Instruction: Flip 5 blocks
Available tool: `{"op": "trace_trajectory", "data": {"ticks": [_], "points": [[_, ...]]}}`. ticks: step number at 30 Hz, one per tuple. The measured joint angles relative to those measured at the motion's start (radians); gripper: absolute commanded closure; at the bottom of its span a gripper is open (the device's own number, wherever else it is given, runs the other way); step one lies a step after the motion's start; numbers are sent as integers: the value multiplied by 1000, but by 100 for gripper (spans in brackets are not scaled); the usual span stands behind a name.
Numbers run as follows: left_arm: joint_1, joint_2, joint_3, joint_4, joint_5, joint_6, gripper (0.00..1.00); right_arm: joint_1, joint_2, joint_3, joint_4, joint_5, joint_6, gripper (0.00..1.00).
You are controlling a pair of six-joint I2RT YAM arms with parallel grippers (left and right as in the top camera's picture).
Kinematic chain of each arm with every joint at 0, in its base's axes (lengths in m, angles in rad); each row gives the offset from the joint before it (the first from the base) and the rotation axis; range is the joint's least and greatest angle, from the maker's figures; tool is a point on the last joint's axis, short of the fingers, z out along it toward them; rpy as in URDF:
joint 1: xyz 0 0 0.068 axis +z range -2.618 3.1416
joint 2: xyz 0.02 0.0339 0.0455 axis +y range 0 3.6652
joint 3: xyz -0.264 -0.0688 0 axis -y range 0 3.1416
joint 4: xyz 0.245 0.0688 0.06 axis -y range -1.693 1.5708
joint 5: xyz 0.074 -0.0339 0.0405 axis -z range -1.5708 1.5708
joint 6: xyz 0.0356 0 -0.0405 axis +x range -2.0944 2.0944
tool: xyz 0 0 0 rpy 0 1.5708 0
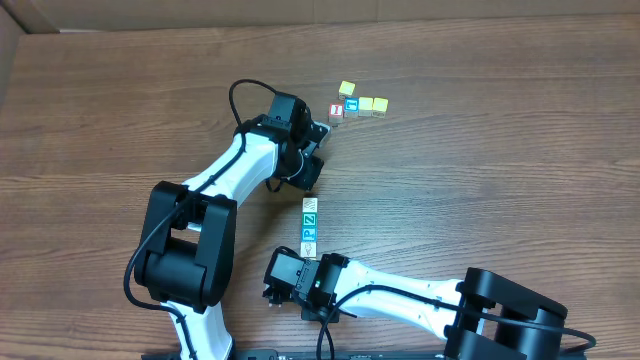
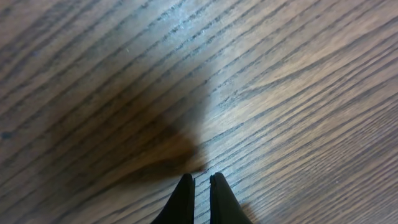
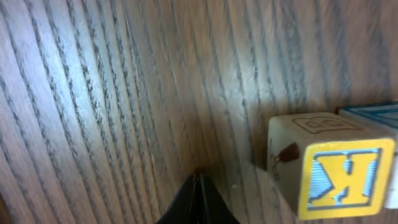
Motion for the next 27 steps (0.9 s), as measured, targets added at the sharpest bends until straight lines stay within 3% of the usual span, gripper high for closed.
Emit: {"op": "trace_trajectory", "data": {"ticks": [9, 27], "points": [[0, 0, -5, 19, 0, 3, 96, 2, 0, -19, 101, -5, 0, 96], [0, 0, -5, 17, 1, 4, 96, 2, 0, -30, 125, 8, 0, 96]]}}
